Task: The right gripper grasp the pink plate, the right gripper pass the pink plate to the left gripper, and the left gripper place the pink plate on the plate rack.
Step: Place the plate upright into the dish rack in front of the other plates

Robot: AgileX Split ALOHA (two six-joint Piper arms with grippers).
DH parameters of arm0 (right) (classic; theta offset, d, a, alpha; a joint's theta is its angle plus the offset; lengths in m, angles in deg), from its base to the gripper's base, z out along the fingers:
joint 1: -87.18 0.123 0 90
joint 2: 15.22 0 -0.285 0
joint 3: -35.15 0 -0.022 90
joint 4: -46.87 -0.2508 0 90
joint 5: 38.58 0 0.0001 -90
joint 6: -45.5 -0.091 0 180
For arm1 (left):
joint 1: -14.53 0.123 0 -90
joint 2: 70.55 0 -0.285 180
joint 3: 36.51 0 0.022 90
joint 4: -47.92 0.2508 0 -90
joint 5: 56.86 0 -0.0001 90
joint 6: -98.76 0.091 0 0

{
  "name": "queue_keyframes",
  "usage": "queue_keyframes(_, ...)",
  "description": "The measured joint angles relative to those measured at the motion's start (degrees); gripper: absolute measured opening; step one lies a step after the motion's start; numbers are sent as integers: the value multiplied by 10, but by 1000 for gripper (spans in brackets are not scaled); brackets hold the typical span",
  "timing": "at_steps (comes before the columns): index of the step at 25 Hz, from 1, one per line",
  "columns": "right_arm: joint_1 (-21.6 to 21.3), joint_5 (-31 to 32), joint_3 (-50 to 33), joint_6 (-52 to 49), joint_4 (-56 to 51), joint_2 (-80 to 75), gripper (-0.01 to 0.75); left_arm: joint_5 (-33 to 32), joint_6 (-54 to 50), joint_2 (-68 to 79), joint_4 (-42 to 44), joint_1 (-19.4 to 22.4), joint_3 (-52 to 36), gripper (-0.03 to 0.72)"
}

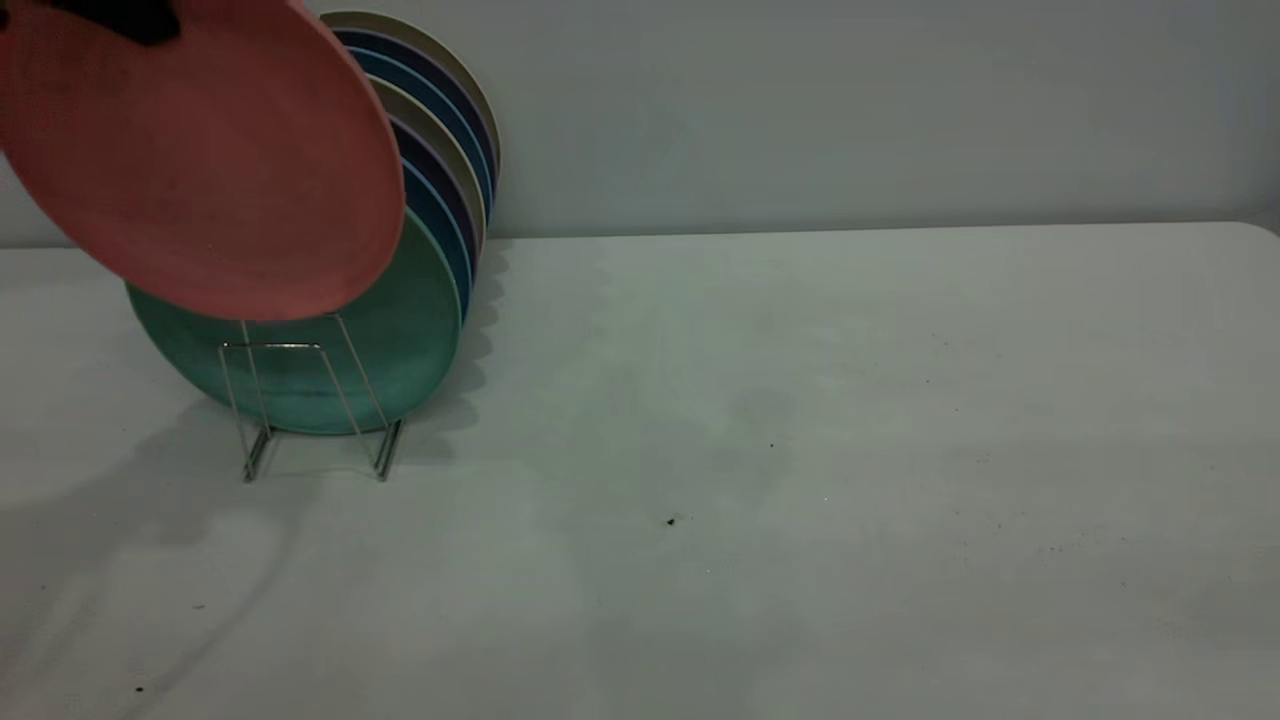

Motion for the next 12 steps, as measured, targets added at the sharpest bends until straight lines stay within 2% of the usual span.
queue_keyframes(12, 0, -20, -15, -1, 1, 0, 519, 22, 32, 33, -1, 0, 0, 108)
